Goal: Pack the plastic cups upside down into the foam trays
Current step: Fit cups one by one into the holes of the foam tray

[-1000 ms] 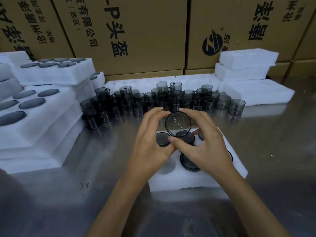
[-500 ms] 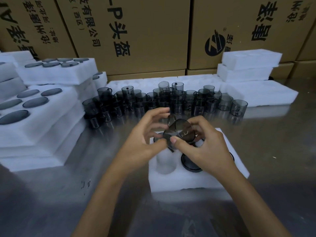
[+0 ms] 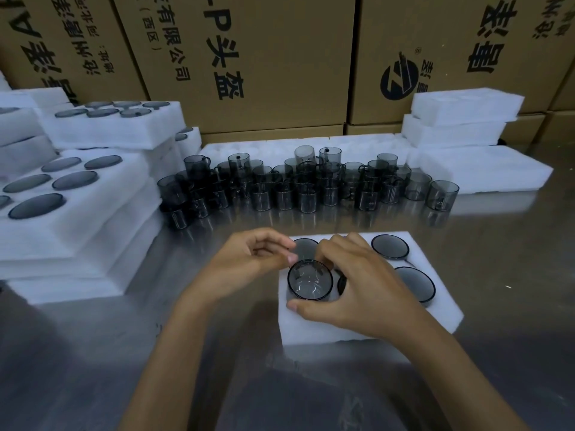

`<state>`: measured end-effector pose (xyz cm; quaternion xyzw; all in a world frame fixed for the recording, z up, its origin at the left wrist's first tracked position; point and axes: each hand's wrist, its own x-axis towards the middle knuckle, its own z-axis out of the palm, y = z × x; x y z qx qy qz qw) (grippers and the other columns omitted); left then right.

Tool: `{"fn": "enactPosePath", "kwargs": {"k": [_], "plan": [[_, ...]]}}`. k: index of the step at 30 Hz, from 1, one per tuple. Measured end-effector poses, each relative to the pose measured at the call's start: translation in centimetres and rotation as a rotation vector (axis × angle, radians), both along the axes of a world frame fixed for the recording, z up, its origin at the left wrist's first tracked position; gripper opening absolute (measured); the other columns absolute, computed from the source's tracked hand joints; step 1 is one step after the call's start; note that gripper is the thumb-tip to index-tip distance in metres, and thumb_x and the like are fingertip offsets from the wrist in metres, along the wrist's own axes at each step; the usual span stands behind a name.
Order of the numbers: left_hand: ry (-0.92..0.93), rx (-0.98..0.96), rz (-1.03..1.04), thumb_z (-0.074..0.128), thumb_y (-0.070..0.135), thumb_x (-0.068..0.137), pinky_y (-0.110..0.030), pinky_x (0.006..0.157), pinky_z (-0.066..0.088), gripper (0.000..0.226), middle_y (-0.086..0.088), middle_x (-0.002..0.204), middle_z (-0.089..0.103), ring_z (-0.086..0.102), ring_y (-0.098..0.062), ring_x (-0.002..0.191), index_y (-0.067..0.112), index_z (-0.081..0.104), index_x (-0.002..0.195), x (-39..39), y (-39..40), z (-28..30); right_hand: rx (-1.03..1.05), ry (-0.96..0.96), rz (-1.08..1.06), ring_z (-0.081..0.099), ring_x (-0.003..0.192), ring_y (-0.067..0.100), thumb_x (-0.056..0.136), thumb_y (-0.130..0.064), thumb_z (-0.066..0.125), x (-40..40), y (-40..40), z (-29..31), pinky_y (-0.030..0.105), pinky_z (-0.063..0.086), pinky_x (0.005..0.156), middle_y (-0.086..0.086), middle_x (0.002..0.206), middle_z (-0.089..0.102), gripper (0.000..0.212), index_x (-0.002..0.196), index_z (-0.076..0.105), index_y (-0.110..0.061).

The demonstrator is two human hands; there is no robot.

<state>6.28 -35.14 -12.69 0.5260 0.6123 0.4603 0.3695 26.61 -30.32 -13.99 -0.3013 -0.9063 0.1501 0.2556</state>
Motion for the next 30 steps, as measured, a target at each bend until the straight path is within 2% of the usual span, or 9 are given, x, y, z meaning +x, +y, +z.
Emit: {"fn": "enactPosePath", "kwargs": {"k": [4,6,9,14,18,21,23,27,30], "plan": [[0.057,-0.025,0.032,0.082,0.022,0.078,-0.019,0.076,0.046,0.029,-0.004,0.107,0.072,0.064,-0.007,0.089,0.025,0.072,0.106,-0.2,0.1,-0.3,-0.001,-0.012,-0.031,0.039,0.099,-0.002,0.065,-0.093,0.05,0.3,0.4,-0.1,0.022,0.033,0.084,-0.024,0.099,0.05,0.058,0.102,0.051,-0.048],[0.089,-0.044,0.041,0.084,0.039,0.077,-0.025,0.092,0.048,0.042,0.007,0.121,0.065,0.063,-0.003,0.107,0.037,0.067,0.114,-0.4,0.0,-0.4,-0.087,0.051,-0.036,0.038,0.117,-0.006,0.073,-0.091,0.04,0.7,0.8,-0.1,0.028,0.032,0.101,-0.031,0.12,0.049,0.07,0.124,0.053,-0.045],[0.068,-0.127,-0.034,0.077,0.07,0.061,-0.035,0.113,0.039,0.075,0.018,0.145,0.047,0.047,0.001,0.132,0.055,0.051,0.13,-0.6,-0.2,-0.5,-0.105,0.031,-0.06,0.025,0.139,-0.005,0.087,-0.079,0.034,1.2,1.3,-0.1,0.034,0.021,0.114,-0.028,0.146,0.039,0.066,0.142,0.045,-0.045],[0.031,-0.207,-0.144,0.083,0.068,0.058,-0.031,0.118,0.028,0.102,0.021,0.156,0.035,0.032,0.003,0.141,0.055,0.033,0.145,-0.9,-0.2,-1.0,-0.126,0.007,-0.12,0.021,0.144,0.0,0.09,-0.067,0.039,1.6,1.9,-0.3,0.038,0.016,0.117,-0.023,0.153,0.038,0.06,0.145,0.045,-0.044],[-0.027,-0.254,-0.182,0.085,0.061,0.063,-0.02,0.107,0.035,0.111,0.022,0.158,0.029,0.034,0.005,0.139,0.048,0.021,0.153,-1.1,0.2,-1.5,-0.161,-0.048,-0.151,0.021,0.146,0.002,0.086,-0.072,0.038,1.4,2.0,-0.8,0.037,0.015,0.117,-0.02,0.155,0.037,0.064,0.144,0.044,-0.046],[-0.021,-0.281,-0.205,0.083,0.047,0.064,-0.011,0.093,0.042,0.118,0.025,0.149,0.038,0.044,0.01,0.125,0.037,0.012,0.158,-1.1,0.7,-2.0,-0.145,-0.135,-0.193,0.019,0.146,0.004,0.085,-0.077,0.036,1.2,2.1,-1.1,0.038,0.016,0.115,-0.019,0.158,0.033,0.068,0.145,0.043,-0.045],[0.006,-0.301,-0.224,0.081,0.042,0.064,-0.015,0.099,0.041,0.121,0.027,0.141,0.041,0.041,0.004,0.13,0.033,0.007,0.159,-1.0,1.0,-2.2,-0.132,-0.184,-0.211,0.017,0.147,0.005,0.085,-0.077,0.038,0.9,2.1,-1.2,0.041,0.015,0.115,-0.019,0.16,0.029,0.068,0.146,0.041,-0.045],[0.0,-0.322,-0.236,0.088,0.044,0.066,-0.033,0.119,0.029,0.127,0.016,0.157,0.03,0.028,-0.005,0.143,0.032,0.001,0.159,-1.2,1.3,-2.2,-0.178,-0.167,-0.222,0.015,0.147,0.004,0.083,-0.078,0.042,0.7,2.4,-1.2,0.041,0.014,0.115,-0.021,0.16,0.027,0.072,0.147,0.039,-0.046],[0.017,-0.291,-0.238,0.086,0.046,0.064,-0.035,0.119,0.031,0.114,0.021,0.153,0.04,0.037,-0.001,0.141,0.034,0.02,0.157,-1.2,1.1,-2.3,-0.163,-0.144,-0.22,0.019,0.146,0.005,0.083,-0.076,0.046,0.8,2.2,-1.2,0.04,0.018,0.113,-0.021,0.158,0.032,0.07,0.145,0.043,-0.044]]}}
